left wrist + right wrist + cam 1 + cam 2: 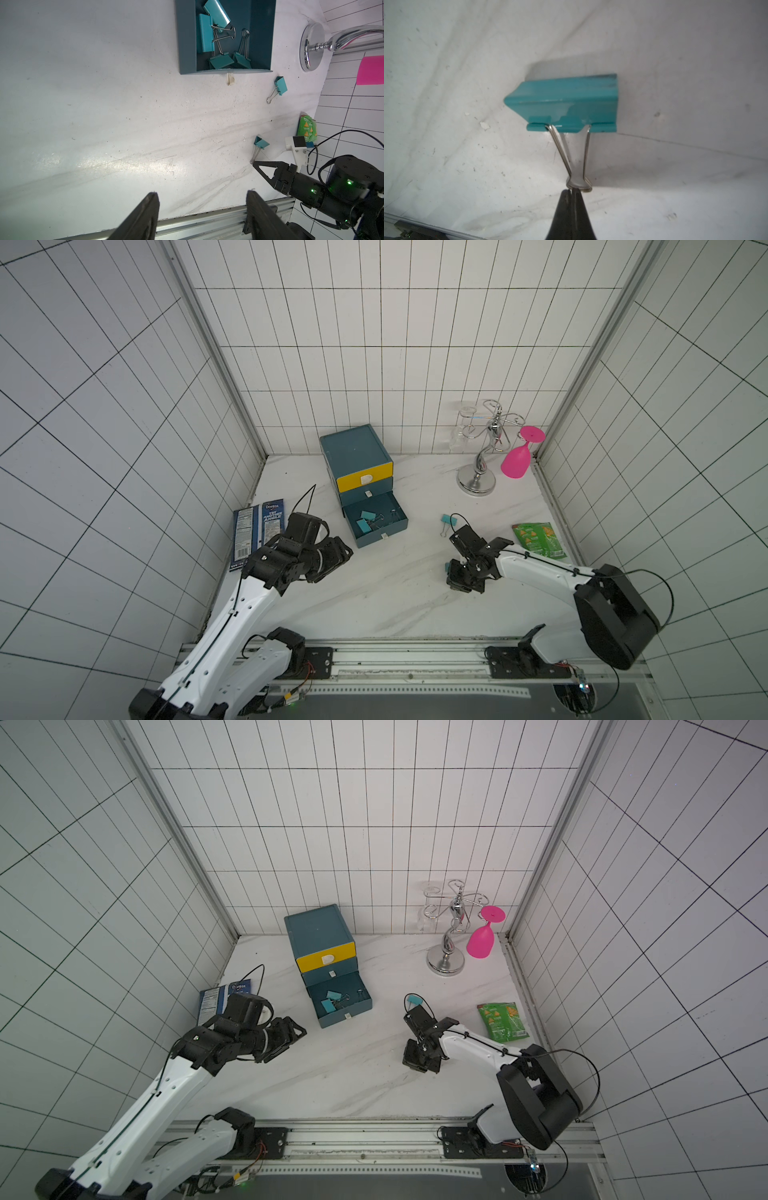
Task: Put the binder clips in the drawer according to color
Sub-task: Move the binder clip to the center of the board, then pick up the binder clip at the center of the board.
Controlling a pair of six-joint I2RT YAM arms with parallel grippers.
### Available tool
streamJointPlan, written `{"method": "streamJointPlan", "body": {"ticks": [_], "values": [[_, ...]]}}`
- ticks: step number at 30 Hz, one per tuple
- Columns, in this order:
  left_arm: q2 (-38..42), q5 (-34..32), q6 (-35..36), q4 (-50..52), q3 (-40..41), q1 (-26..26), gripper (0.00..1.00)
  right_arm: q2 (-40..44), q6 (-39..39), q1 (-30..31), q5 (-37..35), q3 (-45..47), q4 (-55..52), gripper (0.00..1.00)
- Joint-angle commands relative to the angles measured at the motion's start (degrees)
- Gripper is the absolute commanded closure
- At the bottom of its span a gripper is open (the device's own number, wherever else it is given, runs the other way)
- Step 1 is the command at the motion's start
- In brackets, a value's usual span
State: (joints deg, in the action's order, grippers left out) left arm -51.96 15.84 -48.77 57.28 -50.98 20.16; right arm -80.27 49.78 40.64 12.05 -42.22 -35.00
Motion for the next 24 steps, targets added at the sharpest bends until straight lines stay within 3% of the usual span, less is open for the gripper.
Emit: {"method": "streamJointPlan", "body": {"ticks": [1,5,7,10,17,24], "values": [[-0.1,0.7,1.0,-1.0,-1.2,-0.2,0.3,2.7,-0.3,0.6,-4.4,-3.8,-6.1,0.89],[0.1,0.7,0.8,-1.1,-1.4,-0.2,0.3,2.0,-4.6,0.5,-7.9,-10.1,-11.7,0.65],[0.4,0.8,0.7,-1.2,-1.4,-0.2,0.3,0.5,-6.7,0.3,-9.4,-13.3,-13.7,0.44],[0.7,0.8,0.7,-1.0,-1.5,-0.2,0.3,-2.5,-9.2,0.1,-11.1,-17.0,-16.0,0.23],[2.0,0.2,0.4,-0.4,-0.9,-0.2,0.3,-10.6,-13.3,-1.1,-12.1,-21.8,-18.7,0.09],[3.0,-0.7,0.2,-0.3,-0.4,-0.3,0.3,-16.8,-15.7,-2.1,-11.6,-23.3,-17.5,0.12]]}}
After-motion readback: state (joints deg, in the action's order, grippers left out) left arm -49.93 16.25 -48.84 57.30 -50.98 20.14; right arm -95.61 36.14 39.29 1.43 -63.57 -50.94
